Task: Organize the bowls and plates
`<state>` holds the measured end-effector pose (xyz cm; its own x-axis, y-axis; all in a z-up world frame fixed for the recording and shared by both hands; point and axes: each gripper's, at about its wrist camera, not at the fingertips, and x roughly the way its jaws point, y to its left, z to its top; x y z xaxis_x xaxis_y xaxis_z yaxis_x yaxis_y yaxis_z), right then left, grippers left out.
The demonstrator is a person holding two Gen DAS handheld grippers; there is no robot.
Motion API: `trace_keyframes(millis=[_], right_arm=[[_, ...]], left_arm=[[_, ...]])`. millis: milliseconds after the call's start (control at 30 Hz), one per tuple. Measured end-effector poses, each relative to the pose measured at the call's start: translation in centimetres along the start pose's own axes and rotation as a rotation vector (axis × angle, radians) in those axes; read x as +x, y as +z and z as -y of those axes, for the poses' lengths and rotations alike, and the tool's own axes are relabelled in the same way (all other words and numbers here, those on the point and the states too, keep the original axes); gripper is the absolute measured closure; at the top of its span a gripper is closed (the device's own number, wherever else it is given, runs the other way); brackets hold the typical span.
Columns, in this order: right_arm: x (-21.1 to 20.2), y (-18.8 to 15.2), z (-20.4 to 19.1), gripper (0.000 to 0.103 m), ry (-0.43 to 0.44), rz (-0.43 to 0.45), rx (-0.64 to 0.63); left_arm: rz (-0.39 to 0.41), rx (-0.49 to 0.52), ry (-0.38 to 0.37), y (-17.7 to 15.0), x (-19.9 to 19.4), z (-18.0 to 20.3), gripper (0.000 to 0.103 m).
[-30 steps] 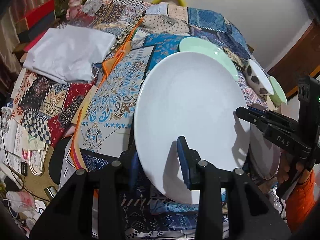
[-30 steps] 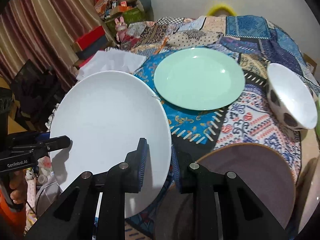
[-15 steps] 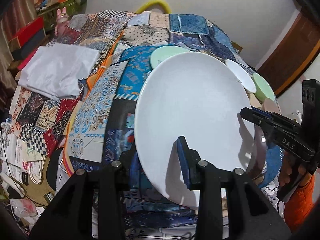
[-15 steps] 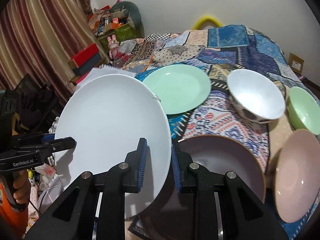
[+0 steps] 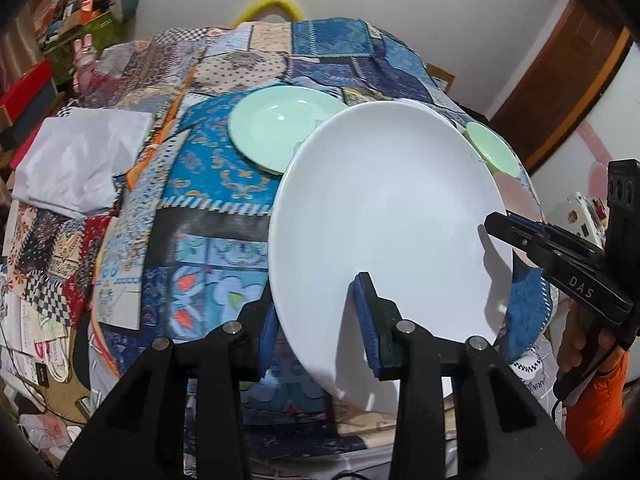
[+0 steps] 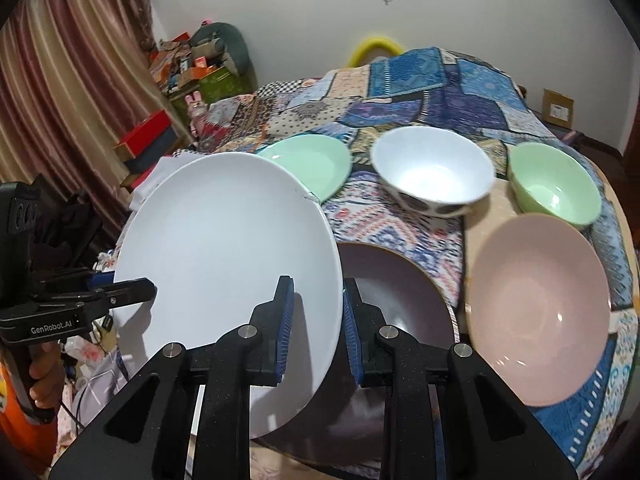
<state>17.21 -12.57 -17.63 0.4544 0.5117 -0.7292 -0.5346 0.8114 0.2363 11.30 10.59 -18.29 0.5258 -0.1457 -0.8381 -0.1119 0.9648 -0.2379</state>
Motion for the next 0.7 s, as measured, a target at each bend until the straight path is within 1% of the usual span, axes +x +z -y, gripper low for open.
trace_keyframes(millis=[267, 467, 700], right_arm=[[-1.1, -1.6, 2.7, 0.081, -0.025, -0.002, 0.05], [-1.3, -3.1, 4.3, 0.081, -0.035, -0.01, 0.095], [-1.0, -4.3, 5.5, 0.081, -0.044, -0.026, 0.136]], left_arm=[[-0.04, 0.037, -0.031, 0.1, 2.0, 3.0, 0.067], [-0.072, 0.067, -0.036, -0.1, 3.5, 4.8, 0.067], [-0.114, 0.093, -0.038, -0.1, 5.4, 6.1, 0.067]])
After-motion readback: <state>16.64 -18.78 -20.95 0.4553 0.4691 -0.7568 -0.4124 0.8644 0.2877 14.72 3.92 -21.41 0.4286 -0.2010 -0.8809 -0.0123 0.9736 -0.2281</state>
